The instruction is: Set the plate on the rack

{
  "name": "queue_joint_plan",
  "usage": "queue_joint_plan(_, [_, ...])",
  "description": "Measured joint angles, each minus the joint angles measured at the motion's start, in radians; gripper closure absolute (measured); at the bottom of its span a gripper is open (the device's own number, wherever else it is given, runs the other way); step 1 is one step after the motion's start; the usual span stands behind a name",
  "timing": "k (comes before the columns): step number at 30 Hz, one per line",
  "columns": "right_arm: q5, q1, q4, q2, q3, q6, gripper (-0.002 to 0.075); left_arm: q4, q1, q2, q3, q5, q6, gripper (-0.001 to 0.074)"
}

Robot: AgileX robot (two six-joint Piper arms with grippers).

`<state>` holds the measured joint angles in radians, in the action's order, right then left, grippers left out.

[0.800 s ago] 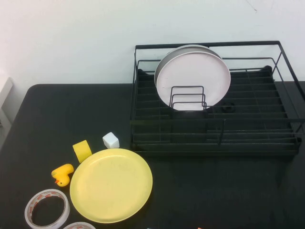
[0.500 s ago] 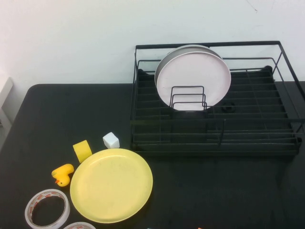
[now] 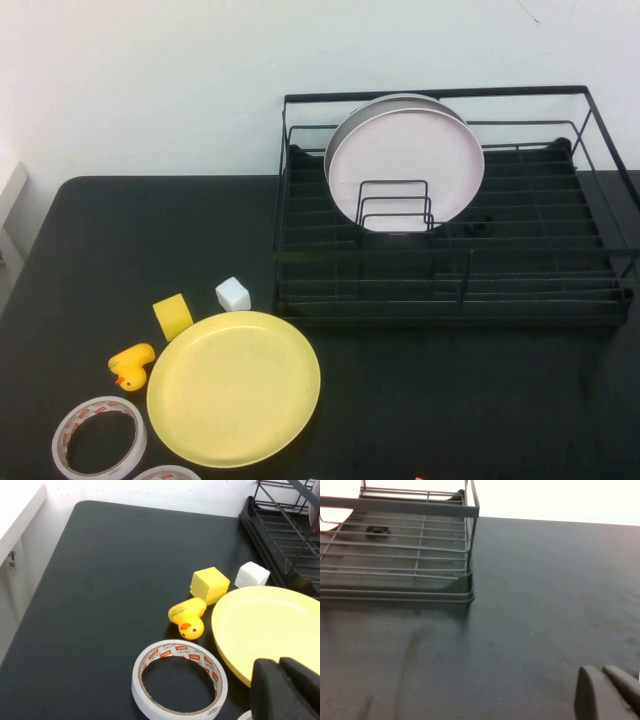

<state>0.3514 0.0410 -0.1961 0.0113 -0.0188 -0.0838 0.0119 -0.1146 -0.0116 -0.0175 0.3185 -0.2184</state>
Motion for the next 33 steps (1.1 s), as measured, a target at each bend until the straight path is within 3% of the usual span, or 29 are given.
queue_joint_plan(24, [0.0, 0.0, 0.0, 0.0, 0.0, 0.0, 0.0728, -0.012, 0.0, 0.0, 0.0, -0.003, 0.0, 0.0736])
queue_joint_plan(28, [0.0, 0.0, 0.032, 0.0, 0.0, 0.0, 0.0728, -0.214, 0.0, 0.0, -0.002, -0.073, -0.095, 0.0736])
queue_joint_plan(33, [-0.025, 0.0, 0.14, 0.0, -0.002, -0.007, 0.0728, -0.622, 0.0, -0.002, -0.002, -0.258, -0.223, 0.0736])
